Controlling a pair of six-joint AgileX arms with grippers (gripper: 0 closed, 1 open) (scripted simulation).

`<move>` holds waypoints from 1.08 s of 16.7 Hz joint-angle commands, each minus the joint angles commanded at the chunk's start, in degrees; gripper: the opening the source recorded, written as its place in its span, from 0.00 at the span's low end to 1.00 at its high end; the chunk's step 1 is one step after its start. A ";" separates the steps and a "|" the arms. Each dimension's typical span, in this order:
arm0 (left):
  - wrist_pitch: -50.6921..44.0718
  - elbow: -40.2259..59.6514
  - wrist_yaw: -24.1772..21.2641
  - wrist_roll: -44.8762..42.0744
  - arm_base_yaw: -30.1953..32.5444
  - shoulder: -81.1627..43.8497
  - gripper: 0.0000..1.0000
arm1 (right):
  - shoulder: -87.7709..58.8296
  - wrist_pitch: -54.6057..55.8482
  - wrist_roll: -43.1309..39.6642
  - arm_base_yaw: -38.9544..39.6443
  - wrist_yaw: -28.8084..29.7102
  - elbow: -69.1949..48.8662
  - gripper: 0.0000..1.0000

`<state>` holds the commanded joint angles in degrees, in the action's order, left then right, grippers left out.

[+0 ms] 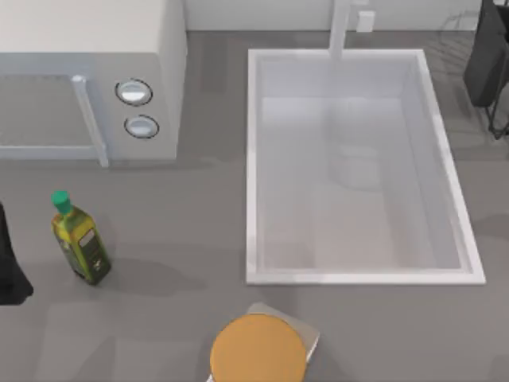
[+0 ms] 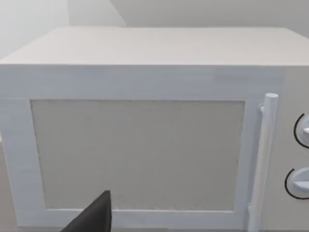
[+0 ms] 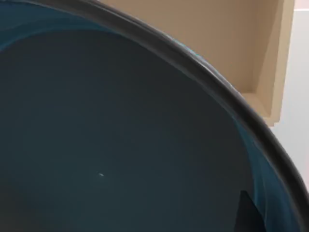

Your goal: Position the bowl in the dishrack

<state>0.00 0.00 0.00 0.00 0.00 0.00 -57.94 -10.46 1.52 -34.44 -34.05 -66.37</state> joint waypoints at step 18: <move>0.00 0.00 0.00 0.00 0.00 0.00 1.00 | -29.42 37.66 -0.68 8.93 10.29 5.35 0.00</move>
<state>0.00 0.00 0.00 0.00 0.00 0.00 -87.37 27.20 0.85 -25.51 -23.76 -61.02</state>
